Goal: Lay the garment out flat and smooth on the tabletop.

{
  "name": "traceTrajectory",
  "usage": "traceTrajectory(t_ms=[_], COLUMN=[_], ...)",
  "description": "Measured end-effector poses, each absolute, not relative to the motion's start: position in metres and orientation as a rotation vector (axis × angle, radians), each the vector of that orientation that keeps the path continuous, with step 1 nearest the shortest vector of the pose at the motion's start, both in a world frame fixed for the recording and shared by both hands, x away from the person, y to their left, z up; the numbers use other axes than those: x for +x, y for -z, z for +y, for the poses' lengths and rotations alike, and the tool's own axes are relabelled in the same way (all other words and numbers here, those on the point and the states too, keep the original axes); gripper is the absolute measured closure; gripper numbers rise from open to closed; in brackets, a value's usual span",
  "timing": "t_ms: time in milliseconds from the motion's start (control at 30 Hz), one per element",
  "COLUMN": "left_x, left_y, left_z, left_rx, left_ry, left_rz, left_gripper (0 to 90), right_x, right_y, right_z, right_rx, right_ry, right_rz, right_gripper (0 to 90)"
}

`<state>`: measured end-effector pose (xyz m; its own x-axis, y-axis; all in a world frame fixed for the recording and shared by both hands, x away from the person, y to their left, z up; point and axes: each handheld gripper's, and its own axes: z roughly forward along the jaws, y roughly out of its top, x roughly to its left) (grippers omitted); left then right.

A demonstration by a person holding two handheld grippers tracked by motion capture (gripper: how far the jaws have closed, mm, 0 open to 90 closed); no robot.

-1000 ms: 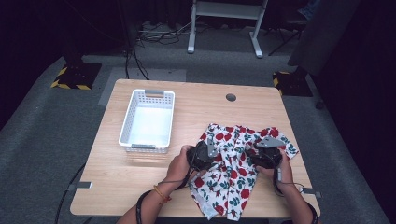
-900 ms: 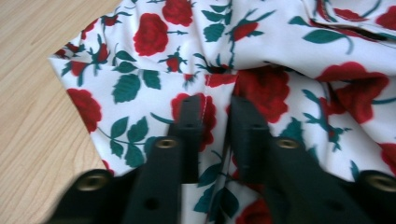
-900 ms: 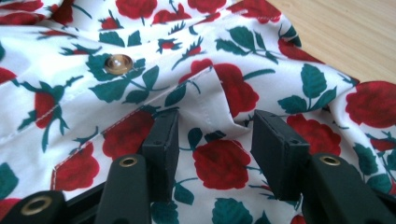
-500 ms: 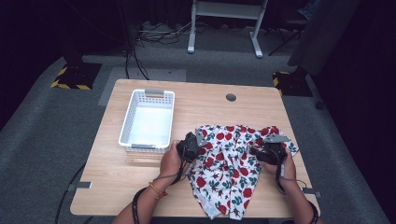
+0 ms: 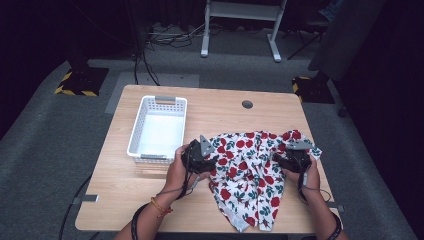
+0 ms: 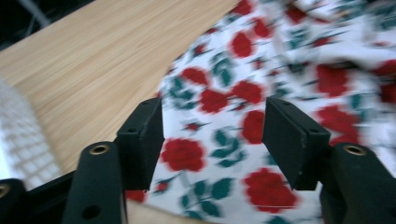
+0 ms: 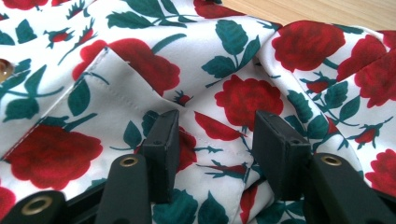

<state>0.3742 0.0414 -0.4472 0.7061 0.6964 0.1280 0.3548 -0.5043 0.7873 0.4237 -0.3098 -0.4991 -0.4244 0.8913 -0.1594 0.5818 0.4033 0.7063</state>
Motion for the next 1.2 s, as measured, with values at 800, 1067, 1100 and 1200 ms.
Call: traceTrajectory(t_ms=[800,1067,1100,1200], left_x=[0.306,0.305,0.304,0.303], left_y=[0.499,0.498,0.498,0.498], left_z=[-0.001,0.013,0.015,0.019], left_rx=[2.361,2.367,2.370,2.367], left_ry=[-0.378,-0.314,-0.310,-0.307], left_rz=[0.471,0.469,0.474,0.484], left_gripper=[43.9,44.1,44.1,44.2], right_x=[0.449,0.483,0.488,0.500], right_y=[0.466,0.486,0.486,0.485], right_z=[-0.257,-0.229,-0.228,-0.230], right_rx=[1.110,1.166,1.179,1.211], right_ry=[-0.857,-0.736,-0.713,-0.676], right_rz=[2.276,2.413,2.399,2.361], right_gripper=[57.9,58.1,57.8,57.3])
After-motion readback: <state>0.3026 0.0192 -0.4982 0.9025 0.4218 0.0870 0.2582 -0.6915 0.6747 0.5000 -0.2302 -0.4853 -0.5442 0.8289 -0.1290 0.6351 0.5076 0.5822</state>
